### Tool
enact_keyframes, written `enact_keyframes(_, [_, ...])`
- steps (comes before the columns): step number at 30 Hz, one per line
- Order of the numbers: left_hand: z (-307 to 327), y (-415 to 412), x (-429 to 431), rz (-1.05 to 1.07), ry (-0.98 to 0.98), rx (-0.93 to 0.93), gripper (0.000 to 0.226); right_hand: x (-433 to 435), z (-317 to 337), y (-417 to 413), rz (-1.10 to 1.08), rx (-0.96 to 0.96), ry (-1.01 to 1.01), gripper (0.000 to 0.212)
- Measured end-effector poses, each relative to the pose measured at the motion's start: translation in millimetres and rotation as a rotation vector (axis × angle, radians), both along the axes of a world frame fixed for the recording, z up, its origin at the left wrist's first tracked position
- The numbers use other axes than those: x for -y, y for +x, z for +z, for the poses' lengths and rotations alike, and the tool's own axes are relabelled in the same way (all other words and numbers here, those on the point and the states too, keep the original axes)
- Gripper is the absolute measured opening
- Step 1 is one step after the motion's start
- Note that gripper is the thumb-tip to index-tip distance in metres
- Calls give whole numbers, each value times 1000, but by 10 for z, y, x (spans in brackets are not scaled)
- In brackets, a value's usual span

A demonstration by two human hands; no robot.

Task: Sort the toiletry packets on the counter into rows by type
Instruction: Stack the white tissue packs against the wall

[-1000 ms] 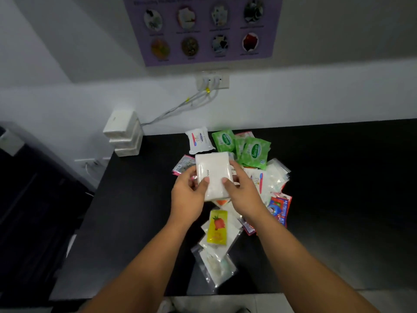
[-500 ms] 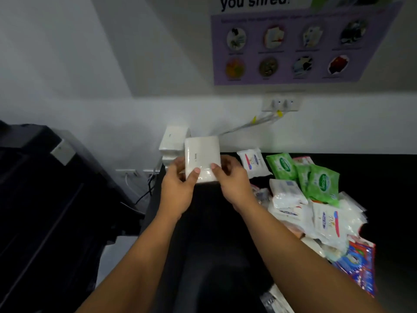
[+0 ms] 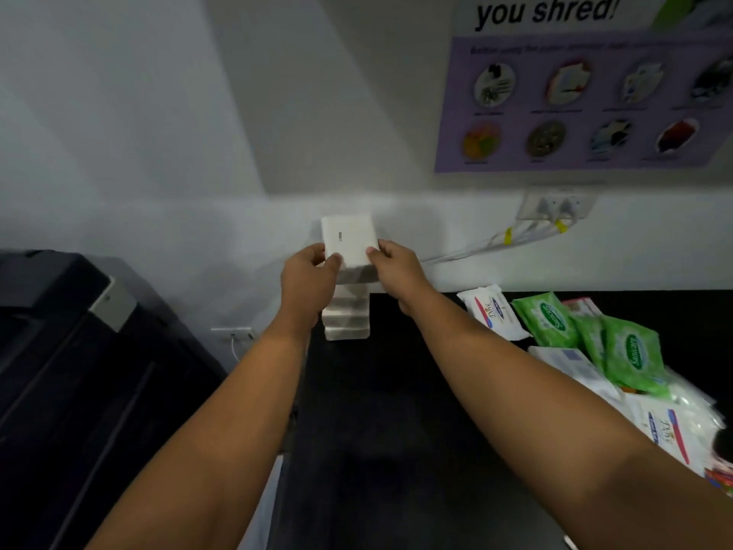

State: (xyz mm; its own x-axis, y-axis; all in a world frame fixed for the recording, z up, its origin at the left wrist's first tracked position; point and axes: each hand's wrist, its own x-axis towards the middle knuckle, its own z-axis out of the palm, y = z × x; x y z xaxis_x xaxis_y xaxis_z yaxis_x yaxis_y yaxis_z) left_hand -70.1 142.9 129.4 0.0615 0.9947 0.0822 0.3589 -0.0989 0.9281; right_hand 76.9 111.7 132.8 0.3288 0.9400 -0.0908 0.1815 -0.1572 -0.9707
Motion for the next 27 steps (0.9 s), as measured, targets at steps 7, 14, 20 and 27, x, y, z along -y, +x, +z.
enact_keyframes(7, [-238,-136,-266,-2,-83,-135,28,-231,-254,-98,55,-10,-114,32])
enact_keyframes(14, [-371,-88,-285,-106,-391,176,38,-385,-448,-195,20,-236,-274,50])
enact_keyframes(20, [-448,-20,-234,-70,-421,191,45,-393,-518,-174,13,-312,-236,39])
enact_keyframes(27, [-424,-17,-157,-75,-533,276,42,-331,-489,-187,40,-275,-249,45])
